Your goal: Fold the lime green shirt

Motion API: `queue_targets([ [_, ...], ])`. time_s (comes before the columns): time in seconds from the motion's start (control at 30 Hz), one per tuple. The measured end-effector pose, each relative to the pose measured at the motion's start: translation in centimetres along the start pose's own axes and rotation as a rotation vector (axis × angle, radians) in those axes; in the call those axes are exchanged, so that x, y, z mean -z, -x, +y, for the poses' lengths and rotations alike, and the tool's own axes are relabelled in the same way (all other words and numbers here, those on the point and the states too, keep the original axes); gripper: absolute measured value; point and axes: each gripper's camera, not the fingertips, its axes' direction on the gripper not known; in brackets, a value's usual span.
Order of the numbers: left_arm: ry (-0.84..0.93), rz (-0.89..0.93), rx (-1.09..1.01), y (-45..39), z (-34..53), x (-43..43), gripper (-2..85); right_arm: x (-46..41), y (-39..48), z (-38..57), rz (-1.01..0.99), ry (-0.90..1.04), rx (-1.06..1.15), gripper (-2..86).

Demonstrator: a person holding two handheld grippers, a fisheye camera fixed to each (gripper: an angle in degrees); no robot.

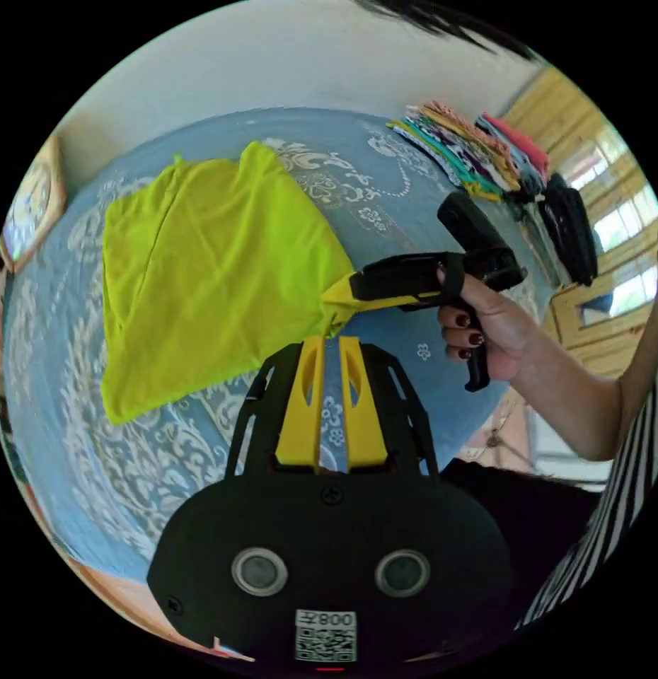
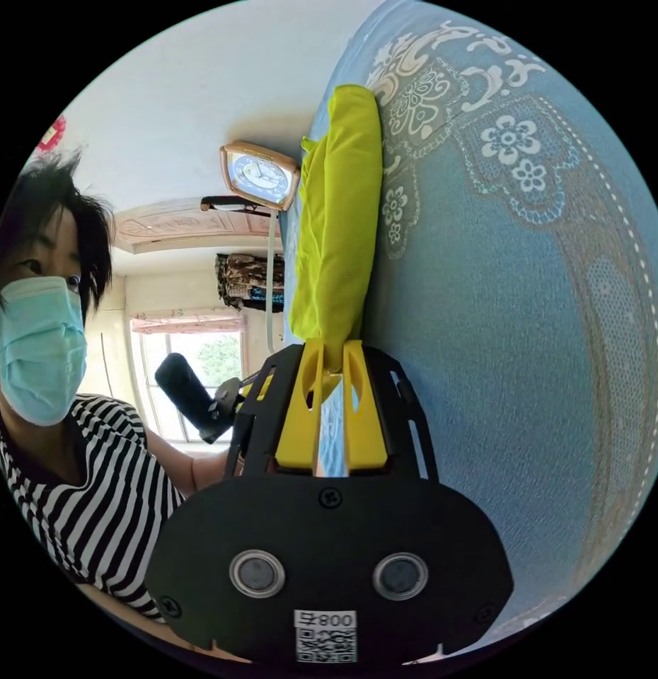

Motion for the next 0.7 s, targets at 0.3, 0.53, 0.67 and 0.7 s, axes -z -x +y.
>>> queue_targets([
  [0.3, -0.487, 0.954, 0.782, 14.9, 8.5, -0.7, 10.1, 1.6, 2.8, 1.8, -0.239, -0.035, -0.001, 2.6],
  [0.53, -0.725, 1.002, 0.92, 17.9, 10.4, 0.7, 12.8, 2.3, 6.0, 3.2, -0.28, -0.037, 0.023, 2.5],
  [0.67, -0.792, 0.987, 1.002, 19.7, 11.8, 1.5, 12.9, 2.6, 7.8, 4.8, -0.282, -0.032, 0.025, 2.4],
  [0.7, -0.799, 0.984, 1.012, 20.0, 11.9, 1.6, 12.8, 2.6, 8.4, 5.3, -0.283, -0.026, 0.026, 2.4],
])
